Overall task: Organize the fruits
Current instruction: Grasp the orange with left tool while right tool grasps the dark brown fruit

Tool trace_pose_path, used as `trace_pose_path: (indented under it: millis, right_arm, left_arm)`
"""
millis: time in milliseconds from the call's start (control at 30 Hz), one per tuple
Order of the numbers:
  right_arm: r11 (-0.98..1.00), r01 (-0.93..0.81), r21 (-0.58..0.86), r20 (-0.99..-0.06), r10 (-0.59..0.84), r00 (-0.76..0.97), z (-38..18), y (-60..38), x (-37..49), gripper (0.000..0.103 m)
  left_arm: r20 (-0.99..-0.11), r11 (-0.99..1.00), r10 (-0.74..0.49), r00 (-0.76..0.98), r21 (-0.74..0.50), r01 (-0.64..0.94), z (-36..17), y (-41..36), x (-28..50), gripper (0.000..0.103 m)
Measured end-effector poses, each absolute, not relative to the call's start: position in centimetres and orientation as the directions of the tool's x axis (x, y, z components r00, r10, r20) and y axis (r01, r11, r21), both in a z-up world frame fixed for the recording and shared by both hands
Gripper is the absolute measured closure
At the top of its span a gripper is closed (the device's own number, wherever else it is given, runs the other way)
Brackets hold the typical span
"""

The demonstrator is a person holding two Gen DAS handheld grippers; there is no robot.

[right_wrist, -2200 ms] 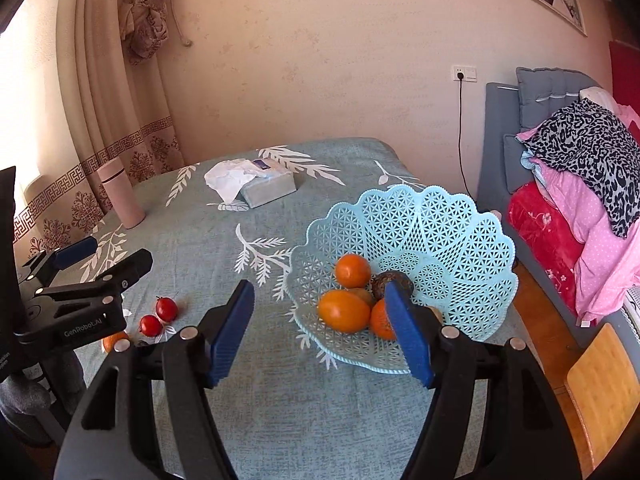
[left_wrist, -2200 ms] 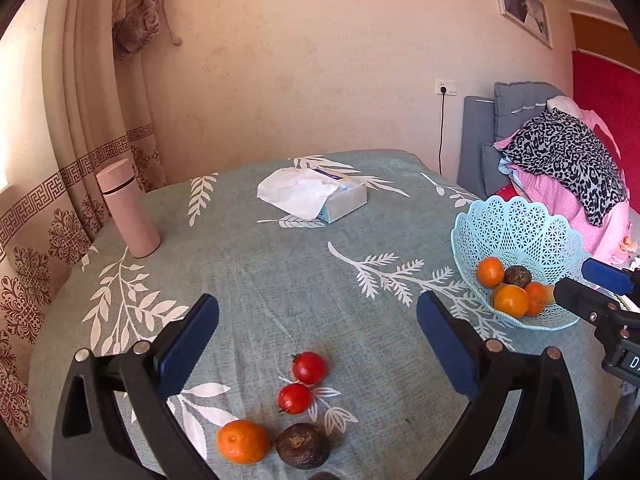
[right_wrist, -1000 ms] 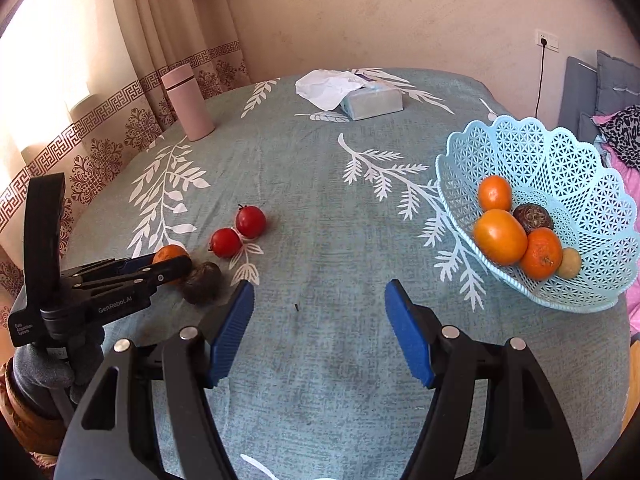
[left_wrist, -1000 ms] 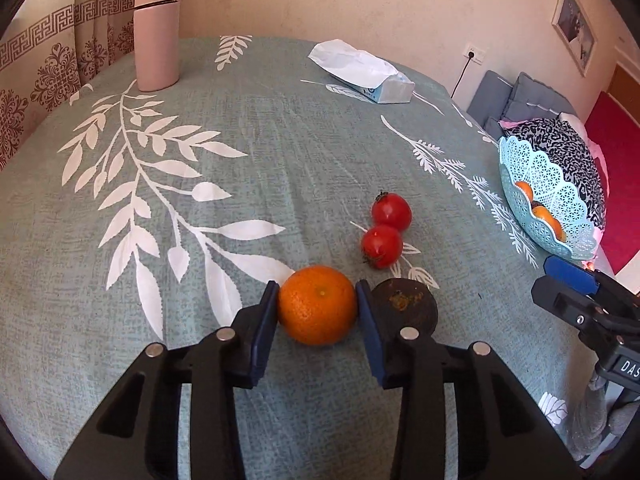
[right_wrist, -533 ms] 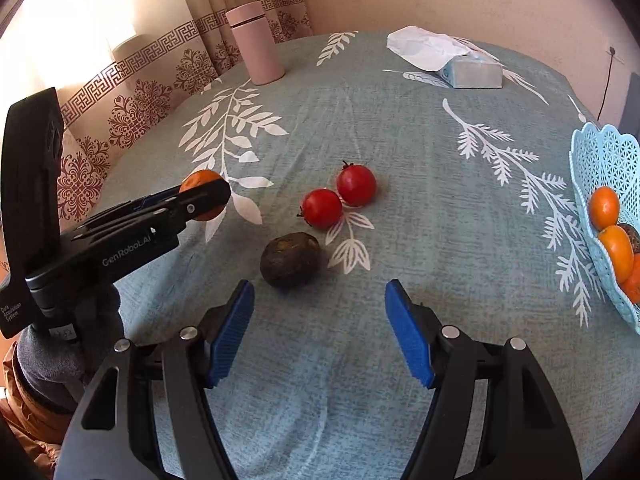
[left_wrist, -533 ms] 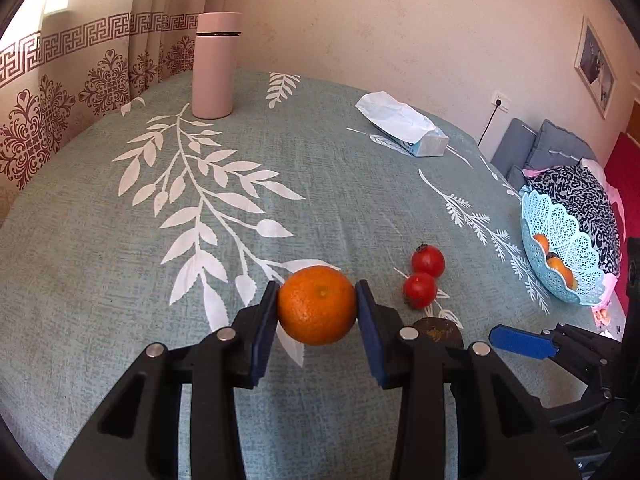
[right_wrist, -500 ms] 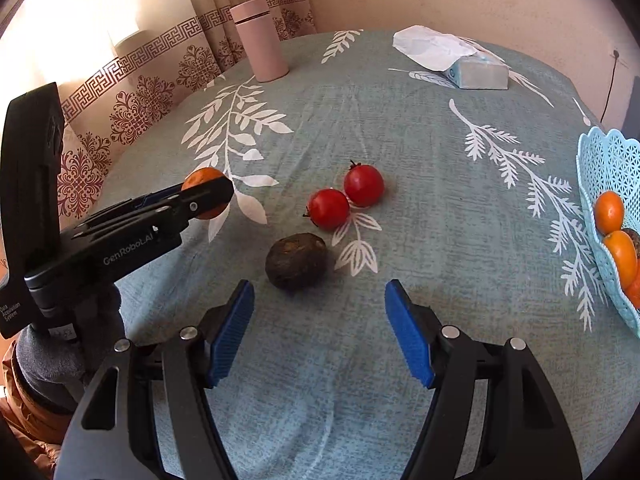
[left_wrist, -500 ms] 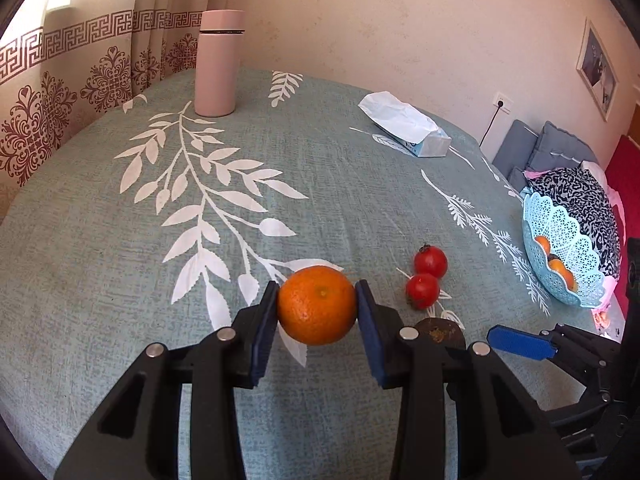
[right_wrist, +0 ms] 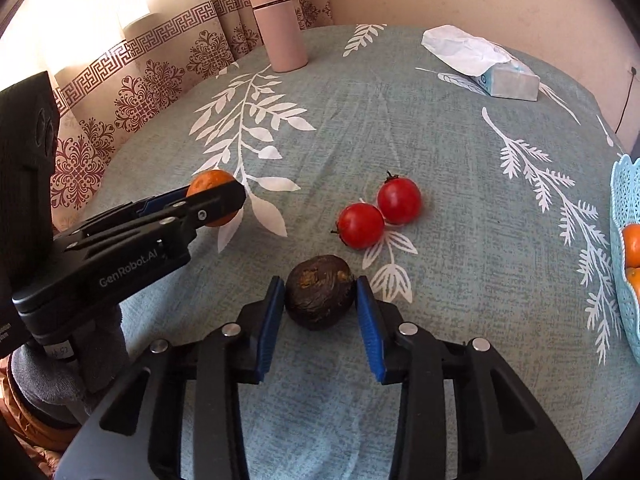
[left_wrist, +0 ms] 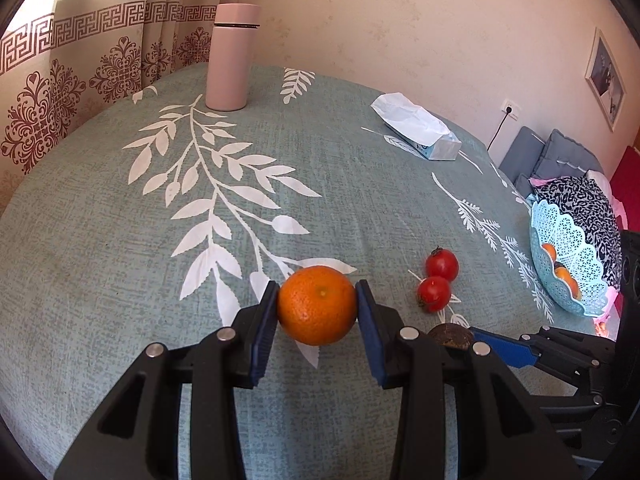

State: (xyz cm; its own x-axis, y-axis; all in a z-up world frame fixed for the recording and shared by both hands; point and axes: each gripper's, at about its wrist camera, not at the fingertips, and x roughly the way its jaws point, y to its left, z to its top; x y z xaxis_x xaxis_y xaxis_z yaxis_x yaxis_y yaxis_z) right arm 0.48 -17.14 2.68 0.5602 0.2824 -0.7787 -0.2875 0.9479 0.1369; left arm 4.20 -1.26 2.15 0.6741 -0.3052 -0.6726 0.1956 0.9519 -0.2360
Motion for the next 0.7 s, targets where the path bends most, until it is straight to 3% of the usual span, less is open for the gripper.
trace_pose_path:
  millis: [33,567,667,700]
  right_arm:
    - [0.949,-0.283,0.14,-0.773,0.284,0.568,3.0,-17.4,0.3,0.072]
    - [0.953,-0.225,0.205,-0.731,0.301,0.612,4.9,-20.9,-0.7,0.072]
    - [0.945,-0.256,0.204,-0.753,0.319,0.575,4.1,-19.6,-0.2,0.059]
    - [0.946,-0.266,0.186,-0.758,0.31,0.573,3.9,-19.0,0.0,0.049]
  left_arm:
    - [-0.674,0.952,-0.304,0.674,-0.234,0.195,2.1,-1.3,4.2,0.064]
    - [-0.683,0.961,-0.278,0.675,-0.197,0.197,2.0,-1.9,4.2,0.064]
    - [-0.681,0.961,-0.278,0.678,-0.2,0.193,2.1,-1.8,4.2,0.064]
    - [-0.681,0.961,-0.278,0.678,-0.202,0.191,2.1,-1.8,4.2,0.064]
